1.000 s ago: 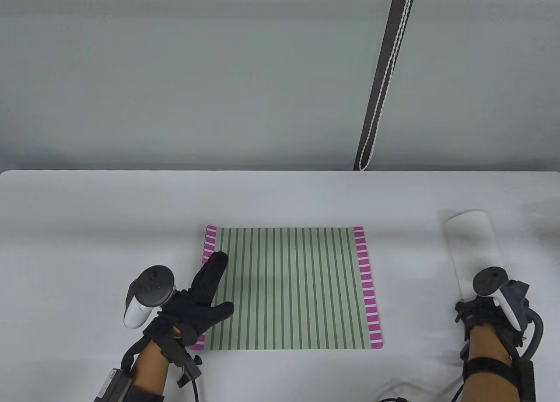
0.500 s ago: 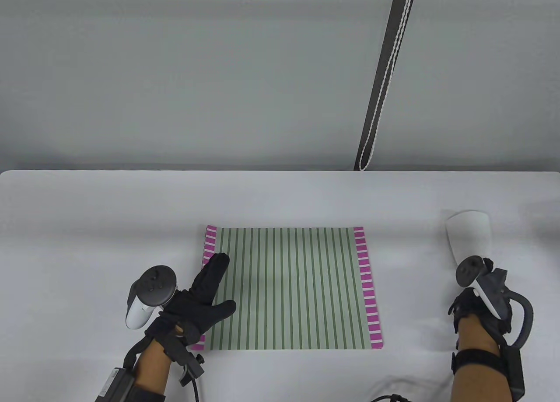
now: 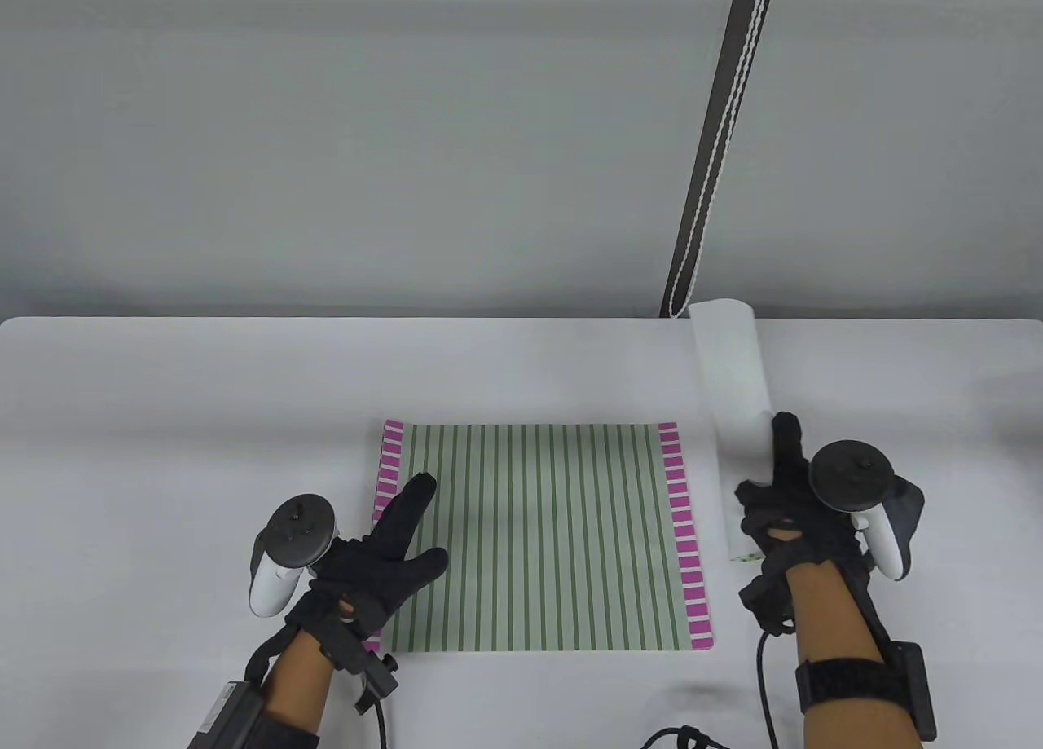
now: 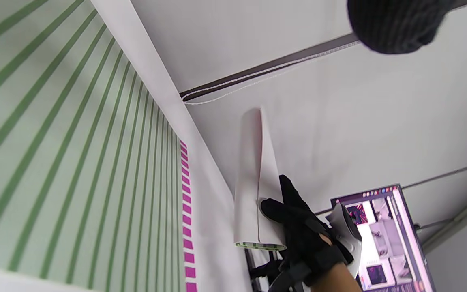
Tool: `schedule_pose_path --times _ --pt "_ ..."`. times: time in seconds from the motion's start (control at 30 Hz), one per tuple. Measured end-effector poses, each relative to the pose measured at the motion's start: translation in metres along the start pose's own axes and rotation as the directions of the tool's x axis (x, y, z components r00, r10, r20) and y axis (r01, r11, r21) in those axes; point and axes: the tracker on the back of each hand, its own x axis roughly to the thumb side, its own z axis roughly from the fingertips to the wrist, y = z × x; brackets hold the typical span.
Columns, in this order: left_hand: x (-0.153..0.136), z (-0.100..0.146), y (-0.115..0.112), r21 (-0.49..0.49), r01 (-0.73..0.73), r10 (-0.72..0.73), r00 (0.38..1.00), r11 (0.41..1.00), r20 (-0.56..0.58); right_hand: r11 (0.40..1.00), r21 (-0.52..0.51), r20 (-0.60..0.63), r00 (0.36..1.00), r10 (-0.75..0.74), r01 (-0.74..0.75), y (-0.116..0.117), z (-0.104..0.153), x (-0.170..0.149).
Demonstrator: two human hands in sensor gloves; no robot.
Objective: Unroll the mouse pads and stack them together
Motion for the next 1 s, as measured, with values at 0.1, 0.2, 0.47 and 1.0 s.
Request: schedule_pose_path --times 0.1,0.2,0.47,1.0 --pt "-0.005 -0.004 -0.006 0.005 -0.084 0.084 0.996 0.996 -0.018 0.982 0.112 0.132 0.977 -0.169 0.154 0.029 0.007 0.02" --pt "-0.01 -0.008 -0.014 -0.002 -0.144 0.143 0.989 0.99 -0.047 0.928 0.263 0.211 0.923 -0.322 0.264 0.058 0.014 0.034" --pt "-0.014 -0.021 -0.037 -0.094 -0.256 0.248 0.965 0.962 -0.085 0.721 0.595 0.206 0.799 -0.565 0.356 0.131 0.033 0.067" --pt "-0.02 -0.024 -0.048 -0.034 -0.387 0.378 0.914 0.921 -0.148 0.732 0.637 0.188 0.872 -0.452 0.242 0.16 0.047 0.074"
